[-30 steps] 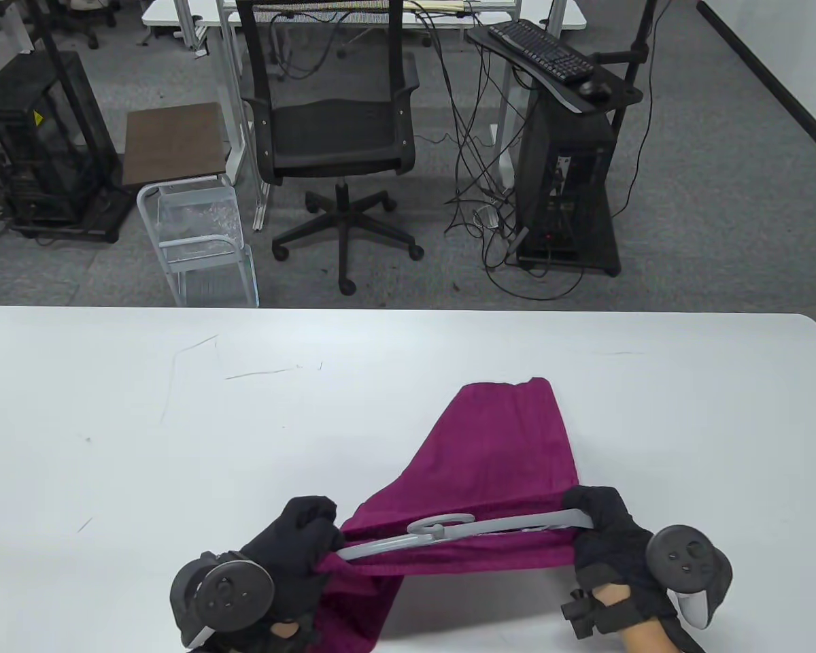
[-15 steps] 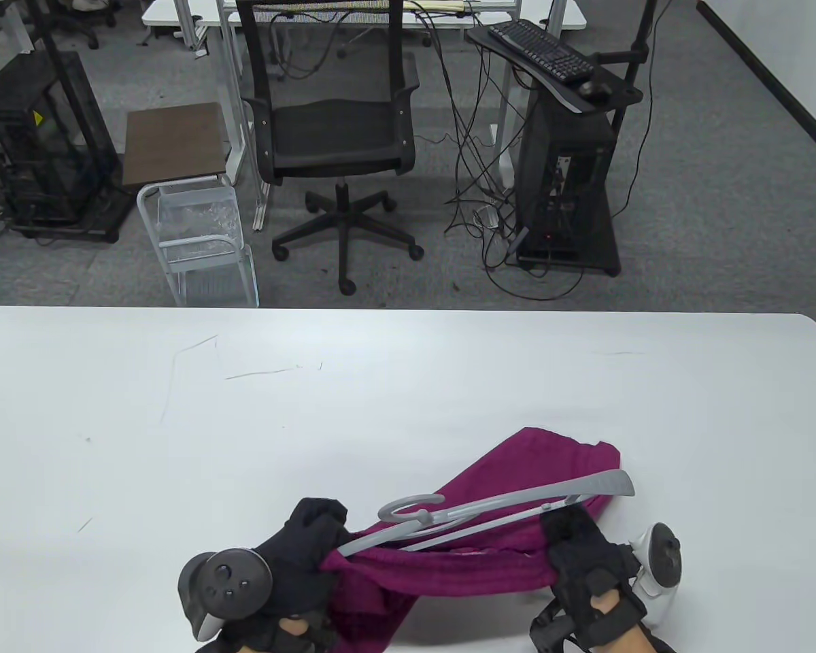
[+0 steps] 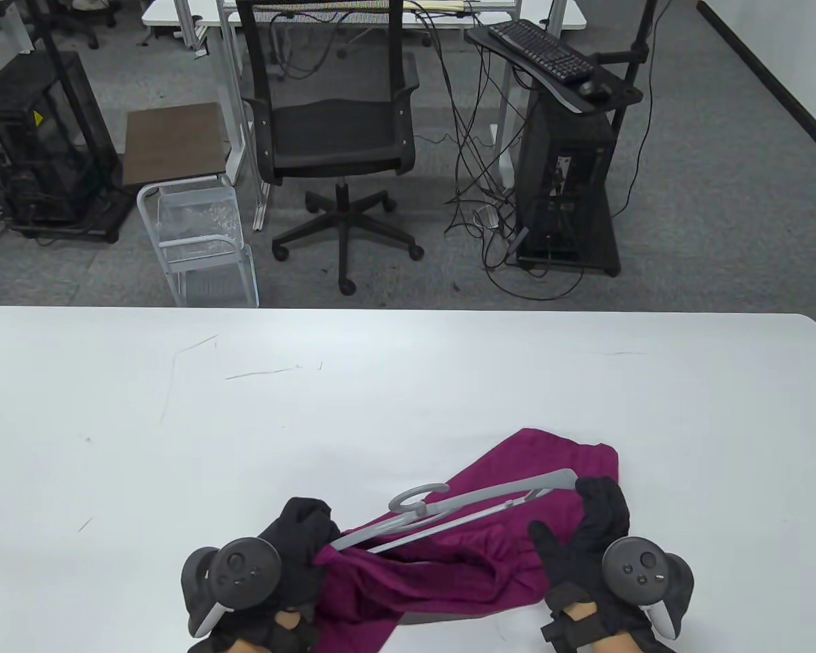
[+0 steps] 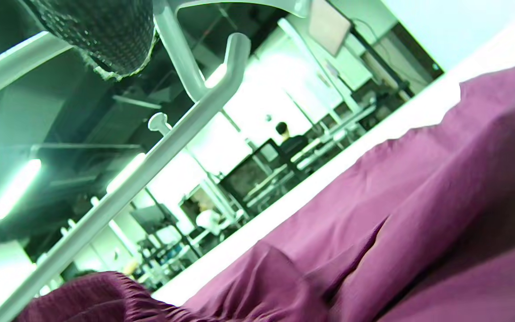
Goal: Remove shorts from gray hanger
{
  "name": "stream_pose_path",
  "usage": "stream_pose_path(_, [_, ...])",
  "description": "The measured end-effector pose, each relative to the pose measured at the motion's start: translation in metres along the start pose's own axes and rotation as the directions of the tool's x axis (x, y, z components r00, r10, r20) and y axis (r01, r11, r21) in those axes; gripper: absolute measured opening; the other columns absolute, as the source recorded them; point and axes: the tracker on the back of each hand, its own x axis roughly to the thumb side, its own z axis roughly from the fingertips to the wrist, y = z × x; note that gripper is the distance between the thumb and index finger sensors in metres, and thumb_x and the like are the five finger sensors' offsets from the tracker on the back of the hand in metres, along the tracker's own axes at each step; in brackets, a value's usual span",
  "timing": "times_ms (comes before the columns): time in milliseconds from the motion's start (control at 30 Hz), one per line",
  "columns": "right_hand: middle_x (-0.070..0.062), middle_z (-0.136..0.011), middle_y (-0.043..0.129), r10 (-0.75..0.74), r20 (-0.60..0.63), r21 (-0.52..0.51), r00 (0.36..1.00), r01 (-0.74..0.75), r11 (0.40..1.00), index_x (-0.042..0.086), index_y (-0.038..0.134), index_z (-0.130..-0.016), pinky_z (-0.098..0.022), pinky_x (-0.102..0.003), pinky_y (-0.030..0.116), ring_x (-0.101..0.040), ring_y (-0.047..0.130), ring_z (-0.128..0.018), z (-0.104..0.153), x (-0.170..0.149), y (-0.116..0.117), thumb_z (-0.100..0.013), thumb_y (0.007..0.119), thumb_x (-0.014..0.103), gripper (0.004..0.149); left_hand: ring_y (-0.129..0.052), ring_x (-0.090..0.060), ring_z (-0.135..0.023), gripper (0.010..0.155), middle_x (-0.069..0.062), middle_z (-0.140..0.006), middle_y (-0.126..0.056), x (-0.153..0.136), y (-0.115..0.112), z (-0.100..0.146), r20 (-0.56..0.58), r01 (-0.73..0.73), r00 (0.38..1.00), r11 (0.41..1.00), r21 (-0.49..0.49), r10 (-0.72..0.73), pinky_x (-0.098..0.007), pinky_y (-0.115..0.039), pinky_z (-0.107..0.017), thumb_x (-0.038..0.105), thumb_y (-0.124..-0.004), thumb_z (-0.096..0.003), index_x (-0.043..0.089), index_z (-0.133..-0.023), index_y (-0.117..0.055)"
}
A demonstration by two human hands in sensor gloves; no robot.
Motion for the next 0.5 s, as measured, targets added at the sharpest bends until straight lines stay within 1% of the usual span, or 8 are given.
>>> stream_pose_path(67, [-0.007,-0.111,-0.006,0.068,0.067,0.042,0.995,-0.071,0.997,0.04,0.002,-0.101,-0.067,-0.078,0.019,-0.048,-0.005,-0.099,-0.001,0.003,0.003,-0.05,0.077,0.051,0.092,-0.098,-0.016,-0.039,0.025,0.01,-0.088,-0.084,0.001,-0.002,-0.001,0.017,-0.001,1.0,0.999,-0.033,0.001,-0.037,-0.088,-0.026,0.028,-0.093,-0.0347,0.044,-0.052,-0.086])
stream_pose_path(100, [-0.006,-0.114,0.001,0.098,0.09,0.036,0.991,-0.102,0.994,0.044,0.009,-0.103,-0.067,-0.077,0.017,-0.047,-0.005,-0.1,-0.001,0.005,0.005,-0.049,0.077,0.052,0.087,-0.099,-0.016,-0.039,0.025,0.01,-0.088,-0.084,0.001,-0.004,-0.001,0.029,0.0,1.0,0.999,-0.049,0.002,-0.037,-0.088,-0.026,0.028,-0.094,-0.0345,0.044,-0.052,-0.086])
stream_pose_path(167, [-0.006,-0.117,0.025,0.146,0.124,0.043,0.981,-0.153,0.987,0.043,0.022,-0.106,-0.068,-0.078,0.022,-0.049,0.013,-0.104,-0.003,0.007,0.008,-0.049,0.075,0.05,0.078,-0.099,-0.015,-0.039,0.025,0.01,-0.088,-0.084,0.001,-0.006,-0.001,0.03,0.007,1.0,0.997,-0.072,-0.005,-0.037,-0.088,-0.026,0.029,-0.093,-0.0347,0.044,-0.052,-0.085])
stream_pose_path(200, [-0.006,-0.111,0.043,0.139,0.125,0.037,0.982,-0.145,0.989,0.041,0.033,-0.106,-0.068,-0.078,0.028,-0.048,0.034,-0.101,-0.004,0.008,0.008,-0.049,0.074,0.047,0.071,-0.099,-0.015,-0.04,0.025,0.011,-0.088,-0.084,0.0,-0.006,-0.002,0.033,0.009,0.999,0.997,-0.077,-0.006,-0.036,-0.088,-0.026,0.031,-0.093,-0.0353,0.045,-0.054,-0.084])
stream_pose_path(267, [-0.005,-0.086,0.077,0.108,0.128,-0.01,0.986,-0.108,0.994,0.032,0.069,-0.093,-0.065,-0.072,0.051,-0.044,0.068,-0.08,-0.005,0.006,0.005,-0.047,0.073,0.039,0.046,-0.098,-0.014,-0.044,0.033,0.01,-0.092,-0.078,-0.005,-0.009,-0.005,0.0,0.026,1.0,0.982,-0.187,-0.026,-0.036,-0.088,-0.03,0.04,-0.09,-0.0369,0.046,-0.065,-0.075])
stream_pose_path(333, [-0.002,-0.078,0.08,0.139,0.131,-0.032,0.982,-0.136,0.99,0.031,0.074,-0.086,-0.06,-0.069,0.058,-0.04,0.074,-0.071,-0.006,0.005,0.003,-0.045,0.074,0.037,0.042,-0.095,-0.015,-0.054,0.046,0.008,-0.098,-0.068,-0.01,-0.009,-0.006,-0.018,-0.005,1.0,0.975,-0.224,0.001,-0.038,-0.086,-0.039,0.048,-0.092,-0.0353,0.046,-0.072,-0.065])
stream_pose_path(400, [-0.001,-0.076,0.081,0.146,0.118,-0.045,0.982,-0.142,0.989,0.031,0.076,-0.085,-0.057,-0.068,0.062,-0.038,0.077,-0.067,-0.005,0.003,-0.001,-0.044,0.074,0.037,0.041,-0.093,-0.017,-0.061,0.055,0.007,-0.1,-0.063,-0.013,-0.005,-0.007,-0.015,-0.045,0.999,0.976,-0.211,0.043,-0.041,-0.083,-0.046,0.052,-0.096,-0.0304,0.045,-0.073,-0.062])
stream_pose_path(500, [-0.002,-0.074,0.082,0.107,0.093,-0.093,0.99,-0.098,0.991,0.03,0.078,-0.083,-0.056,-0.069,0.062,-0.038,0.077,-0.066,-0.004,-0.002,-0.009,-0.042,0.075,0.035,0.041,-0.087,-0.022,-0.073,0.074,0.005,-0.105,-0.054,-0.021,0.005,-0.006,-0.007,-0.076,0.997,0.968,-0.238,0.076,-0.049,-0.075,-0.058,0.055,-0.101,-0.0159,0.043,-0.075,-0.058])
